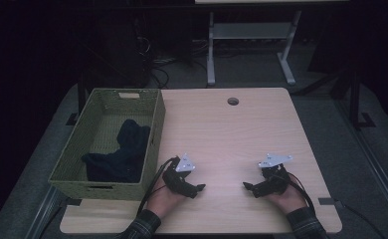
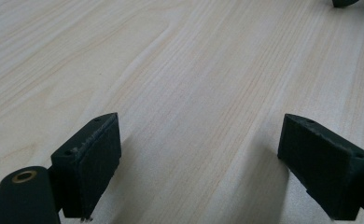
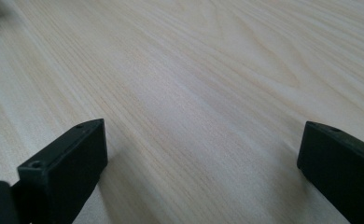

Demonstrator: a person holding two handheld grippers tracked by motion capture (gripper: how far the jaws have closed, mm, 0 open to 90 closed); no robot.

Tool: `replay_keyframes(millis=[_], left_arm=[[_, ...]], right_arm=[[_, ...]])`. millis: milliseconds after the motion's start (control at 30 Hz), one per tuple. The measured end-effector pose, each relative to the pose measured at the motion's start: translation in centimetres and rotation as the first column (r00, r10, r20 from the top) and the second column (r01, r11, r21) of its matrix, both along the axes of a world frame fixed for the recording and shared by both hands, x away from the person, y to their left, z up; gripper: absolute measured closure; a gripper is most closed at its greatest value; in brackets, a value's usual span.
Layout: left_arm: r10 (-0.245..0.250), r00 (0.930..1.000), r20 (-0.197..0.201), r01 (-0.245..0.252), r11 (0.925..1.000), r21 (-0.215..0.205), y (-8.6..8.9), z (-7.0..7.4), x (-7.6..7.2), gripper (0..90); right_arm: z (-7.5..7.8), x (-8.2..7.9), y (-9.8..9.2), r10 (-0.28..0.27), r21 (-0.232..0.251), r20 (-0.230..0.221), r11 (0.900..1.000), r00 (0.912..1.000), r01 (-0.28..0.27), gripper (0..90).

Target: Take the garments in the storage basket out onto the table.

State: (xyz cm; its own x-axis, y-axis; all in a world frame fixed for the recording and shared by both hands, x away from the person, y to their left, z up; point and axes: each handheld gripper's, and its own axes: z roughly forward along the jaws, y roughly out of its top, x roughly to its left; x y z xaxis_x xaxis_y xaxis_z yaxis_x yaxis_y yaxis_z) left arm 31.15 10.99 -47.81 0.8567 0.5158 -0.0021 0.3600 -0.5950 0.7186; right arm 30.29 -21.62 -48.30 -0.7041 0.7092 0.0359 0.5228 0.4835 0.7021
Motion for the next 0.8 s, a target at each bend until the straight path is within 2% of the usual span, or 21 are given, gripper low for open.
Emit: replay_keyframes(millis=[333,467,633,767,800], left_arm=[[0.013,0.9999,-0.001,-0.013,0.9999,-0.003,-0.4,0.0,0.2,12.7],[0.008,0.9999,-0.011,-0.008,0.9998,0.016,-0.7,0.2,0.5,12.8],[0.009,0.9998,-0.016,-0.009,1.0,0.003,-0.9,0.1,0.9,12.9],[-0.006,0.9999,-0.014,0.007,0.9997,0.023,-1.0,0.3,0.9,13.2],[0.002,0.9997,-0.023,-0.002,1.0,0.009,-1.0,0.3,1.1,13.3]], right_arm=[[0.0,0.0,0.0,0.0,0.001,0.002,1.0,1.0,0.0,1.0],[0.0,0.0,0.0,-0.001,0.002,0.0,1.0,1.0,0.001,1.0],[0.0,0.0,0.0,0.001,0.002,0.0,1.0,1.0,-0.001,1.1],[0.0,0.0,0.0,0.001,0.002,0.0,1.0,1.0,-0.001,1.1],[0.0,0.0,0.0,0.001,0.002,0.0,1.0,1.0,-0.001,1.1]])
